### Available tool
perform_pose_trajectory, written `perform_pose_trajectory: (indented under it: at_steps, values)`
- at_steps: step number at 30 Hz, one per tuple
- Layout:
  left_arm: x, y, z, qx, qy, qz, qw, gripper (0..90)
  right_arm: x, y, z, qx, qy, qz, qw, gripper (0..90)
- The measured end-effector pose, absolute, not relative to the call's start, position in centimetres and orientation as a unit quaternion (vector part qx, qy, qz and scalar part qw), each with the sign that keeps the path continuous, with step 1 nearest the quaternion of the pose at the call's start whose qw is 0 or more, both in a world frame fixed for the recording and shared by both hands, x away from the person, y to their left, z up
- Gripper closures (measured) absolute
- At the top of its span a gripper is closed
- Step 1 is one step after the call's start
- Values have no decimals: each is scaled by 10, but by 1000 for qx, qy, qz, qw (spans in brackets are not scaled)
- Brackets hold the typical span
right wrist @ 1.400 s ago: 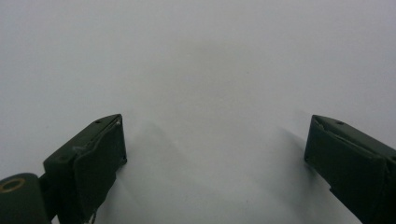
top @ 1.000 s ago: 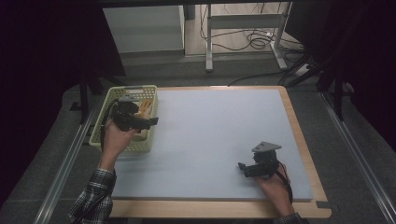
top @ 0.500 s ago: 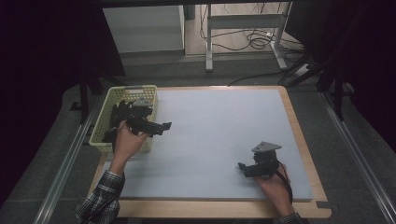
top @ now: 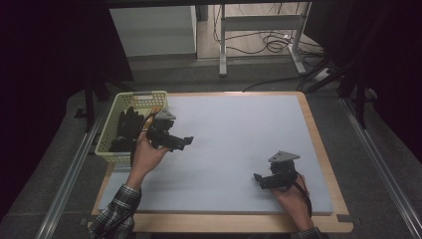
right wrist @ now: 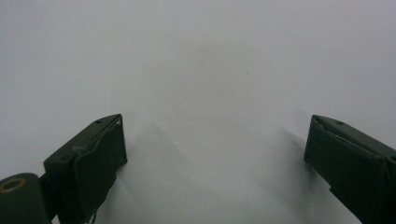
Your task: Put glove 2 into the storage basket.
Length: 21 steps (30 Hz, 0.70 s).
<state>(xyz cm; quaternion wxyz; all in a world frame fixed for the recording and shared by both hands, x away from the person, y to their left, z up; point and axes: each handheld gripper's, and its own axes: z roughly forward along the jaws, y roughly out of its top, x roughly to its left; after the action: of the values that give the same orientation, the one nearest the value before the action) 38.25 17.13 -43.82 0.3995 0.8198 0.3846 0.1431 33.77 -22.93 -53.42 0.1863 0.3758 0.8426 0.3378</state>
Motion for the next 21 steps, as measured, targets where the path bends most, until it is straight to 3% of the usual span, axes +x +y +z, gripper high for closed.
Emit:
perform_pose_trajectory:
  at_steps: [21]
  values:
    - [357, 132, -457, 833, 340, 121, 419, 6, 338, -229, -534, 376, 843, 338, 186, 53]
